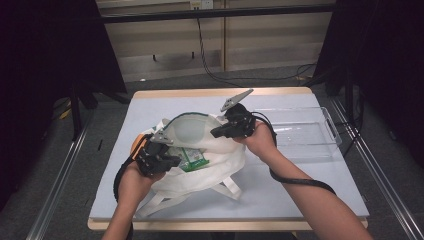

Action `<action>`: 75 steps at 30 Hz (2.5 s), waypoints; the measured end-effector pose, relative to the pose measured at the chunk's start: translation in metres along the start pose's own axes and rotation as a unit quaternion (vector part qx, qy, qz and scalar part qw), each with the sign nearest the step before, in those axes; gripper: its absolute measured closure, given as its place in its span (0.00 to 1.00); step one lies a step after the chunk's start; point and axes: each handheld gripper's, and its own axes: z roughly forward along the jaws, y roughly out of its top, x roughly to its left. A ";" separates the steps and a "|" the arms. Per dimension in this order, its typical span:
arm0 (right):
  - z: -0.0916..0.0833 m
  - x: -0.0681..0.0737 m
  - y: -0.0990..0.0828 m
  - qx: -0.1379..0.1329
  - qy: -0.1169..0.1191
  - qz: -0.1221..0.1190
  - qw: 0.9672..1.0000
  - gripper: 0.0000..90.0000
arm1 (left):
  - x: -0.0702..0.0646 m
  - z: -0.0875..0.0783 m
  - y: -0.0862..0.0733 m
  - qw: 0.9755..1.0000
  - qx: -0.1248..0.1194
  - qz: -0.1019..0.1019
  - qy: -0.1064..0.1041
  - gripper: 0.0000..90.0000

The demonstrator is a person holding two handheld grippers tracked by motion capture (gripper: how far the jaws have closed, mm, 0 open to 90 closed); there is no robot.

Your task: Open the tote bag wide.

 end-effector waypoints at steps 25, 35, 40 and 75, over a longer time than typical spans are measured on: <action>0.003 -0.001 -0.002 0.005 -0.008 0.001 1.000 1.00 | 0.000 0.024 -0.026 0.998 0.062 0.008 -0.030 1.00; 0.011 -0.010 -0.001 0.013 -0.018 0.005 1.000 1.00 | 0.002 0.027 -0.034 0.997 0.062 0.003 -0.037 1.00; 0.018 -0.014 -0.002 0.016 -0.018 0.012 1.000 1.00 | 0.002 0.029 -0.038 0.997 0.062 0.003 -0.043 1.00; 0.023 -0.027 -0.019 0.029 -0.038 0.044 0.998 1.00 | 0.005 0.020 -0.043 0.997 0.049 -0.007 -0.053 0.93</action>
